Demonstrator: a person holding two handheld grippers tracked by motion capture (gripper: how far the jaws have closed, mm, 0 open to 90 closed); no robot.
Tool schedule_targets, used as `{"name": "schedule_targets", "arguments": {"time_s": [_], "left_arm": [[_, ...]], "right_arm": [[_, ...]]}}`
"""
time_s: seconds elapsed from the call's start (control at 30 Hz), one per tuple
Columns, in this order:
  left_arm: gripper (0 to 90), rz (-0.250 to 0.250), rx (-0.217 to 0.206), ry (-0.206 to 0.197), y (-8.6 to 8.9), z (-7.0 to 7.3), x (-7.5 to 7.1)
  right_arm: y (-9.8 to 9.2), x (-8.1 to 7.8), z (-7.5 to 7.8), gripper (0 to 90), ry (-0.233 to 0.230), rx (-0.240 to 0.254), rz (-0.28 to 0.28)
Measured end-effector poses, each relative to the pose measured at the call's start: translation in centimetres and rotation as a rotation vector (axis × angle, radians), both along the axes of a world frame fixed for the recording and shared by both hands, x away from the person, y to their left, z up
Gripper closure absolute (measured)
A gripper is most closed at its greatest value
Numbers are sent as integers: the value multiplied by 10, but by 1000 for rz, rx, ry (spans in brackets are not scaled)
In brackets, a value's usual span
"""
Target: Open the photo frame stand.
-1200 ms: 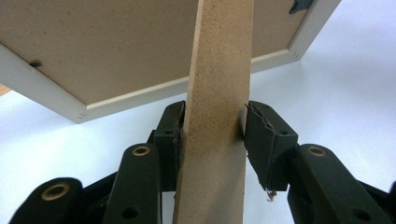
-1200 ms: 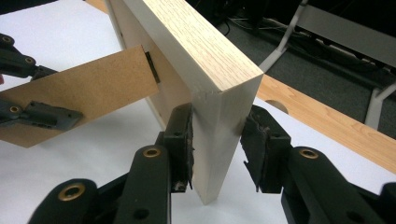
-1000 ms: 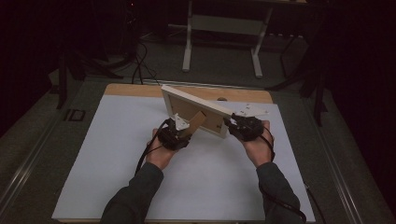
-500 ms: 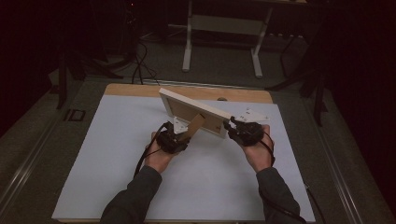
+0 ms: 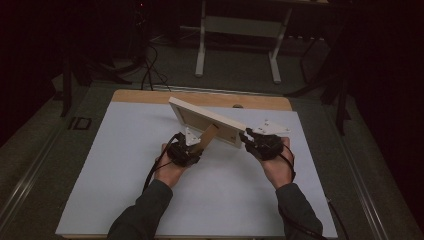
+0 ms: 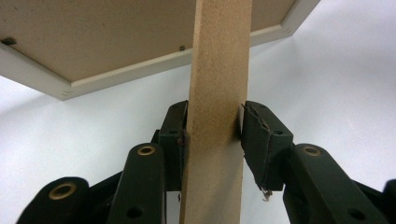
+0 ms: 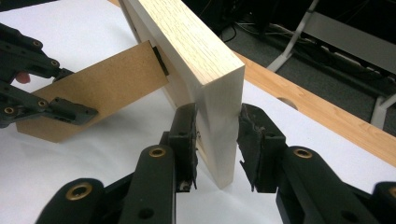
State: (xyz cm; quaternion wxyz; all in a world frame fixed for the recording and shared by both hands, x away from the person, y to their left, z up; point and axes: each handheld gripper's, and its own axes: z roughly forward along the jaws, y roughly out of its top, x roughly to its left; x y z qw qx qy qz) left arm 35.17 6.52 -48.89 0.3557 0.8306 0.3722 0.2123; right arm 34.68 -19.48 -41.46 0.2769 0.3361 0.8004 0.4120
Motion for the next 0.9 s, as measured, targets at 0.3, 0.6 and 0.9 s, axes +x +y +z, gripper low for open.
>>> {"name": "schedule_targets", "arguments": {"time_s": [0.3, 0.6, 0.9], "left_arm": [[635, 7, -1, -2, 1, -5, -4], [649, 13, -2, -6, 4, -5, -6], [630, 6, -15, -6, 6, -6, -7]], "right_arm": [[1, -5, -2, 666, 5, -2, 16], [2, -8, -4, 662, -2, -9, 26], [1, -7, -7, 655, 13, -17, 27]]}}
